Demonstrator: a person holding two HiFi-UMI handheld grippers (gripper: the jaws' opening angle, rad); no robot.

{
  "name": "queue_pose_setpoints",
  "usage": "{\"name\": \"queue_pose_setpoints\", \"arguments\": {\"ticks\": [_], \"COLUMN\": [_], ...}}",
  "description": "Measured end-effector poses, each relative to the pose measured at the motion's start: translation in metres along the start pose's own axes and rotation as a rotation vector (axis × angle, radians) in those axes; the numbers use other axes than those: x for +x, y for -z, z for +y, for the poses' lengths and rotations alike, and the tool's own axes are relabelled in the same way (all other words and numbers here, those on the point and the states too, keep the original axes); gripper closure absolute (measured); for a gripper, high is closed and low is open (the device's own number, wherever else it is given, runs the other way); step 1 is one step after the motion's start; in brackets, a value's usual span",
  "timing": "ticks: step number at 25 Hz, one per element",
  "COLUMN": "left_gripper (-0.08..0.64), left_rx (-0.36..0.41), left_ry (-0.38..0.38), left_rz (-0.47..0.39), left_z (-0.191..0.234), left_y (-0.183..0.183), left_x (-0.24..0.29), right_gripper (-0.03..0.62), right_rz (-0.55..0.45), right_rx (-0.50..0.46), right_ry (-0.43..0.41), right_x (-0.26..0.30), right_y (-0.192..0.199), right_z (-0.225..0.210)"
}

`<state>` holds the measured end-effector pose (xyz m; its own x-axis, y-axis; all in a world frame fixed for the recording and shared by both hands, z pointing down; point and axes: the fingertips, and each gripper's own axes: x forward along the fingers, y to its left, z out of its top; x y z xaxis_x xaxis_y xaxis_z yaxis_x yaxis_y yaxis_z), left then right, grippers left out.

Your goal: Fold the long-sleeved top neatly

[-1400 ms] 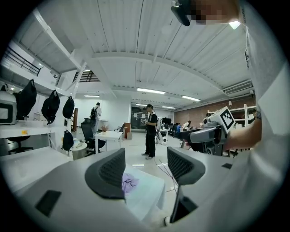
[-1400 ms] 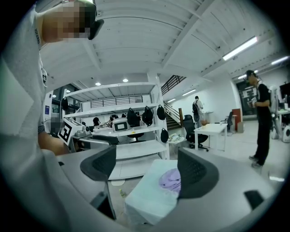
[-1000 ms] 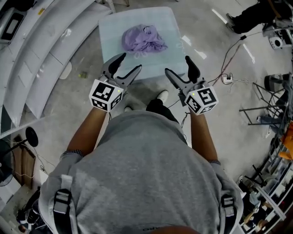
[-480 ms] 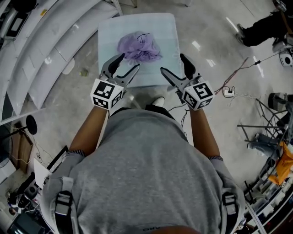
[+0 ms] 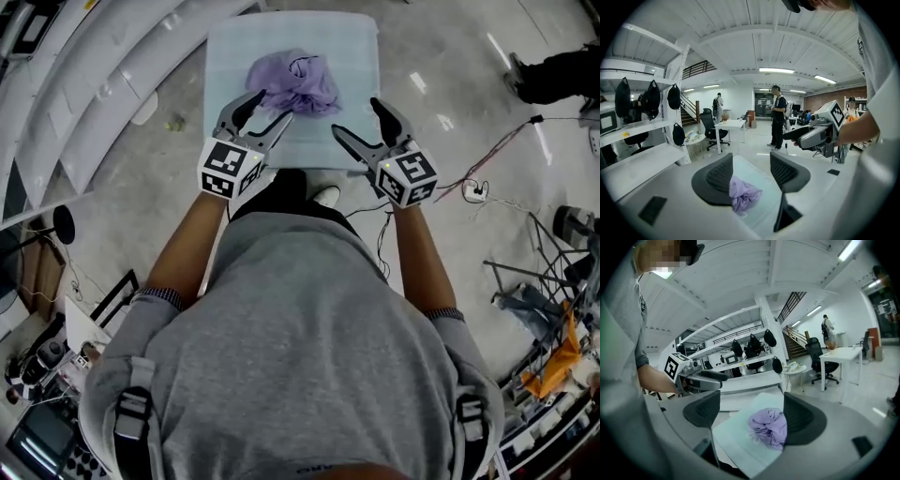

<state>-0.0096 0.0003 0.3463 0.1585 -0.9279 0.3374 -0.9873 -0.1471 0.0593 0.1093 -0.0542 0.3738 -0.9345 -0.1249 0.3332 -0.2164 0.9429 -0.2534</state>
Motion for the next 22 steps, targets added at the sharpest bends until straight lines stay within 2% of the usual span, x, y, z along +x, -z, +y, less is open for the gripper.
{"name": "queue_pose_setpoints", "arguments": {"ticks": [12,22], "left_gripper": [0.288,0.298], "left_rx": [-0.047,-0.033], "left_ry": [0.028,0.110], "left_rz": [0.168,0.337], "left_z": [0.076,0.125], "left_y": [0.076,0.157], "left_x": [0.059,0.116], "right_gripper": [0.156,0.156], "right_rz": [0.162,0.265], "right_rx": [0.055,0.102], "right_ry": [0.011,0.050], "right_x": [0.088,0.155], "right_y": [0.034,0.063], "right_z": [-0.031,-0.050]}}
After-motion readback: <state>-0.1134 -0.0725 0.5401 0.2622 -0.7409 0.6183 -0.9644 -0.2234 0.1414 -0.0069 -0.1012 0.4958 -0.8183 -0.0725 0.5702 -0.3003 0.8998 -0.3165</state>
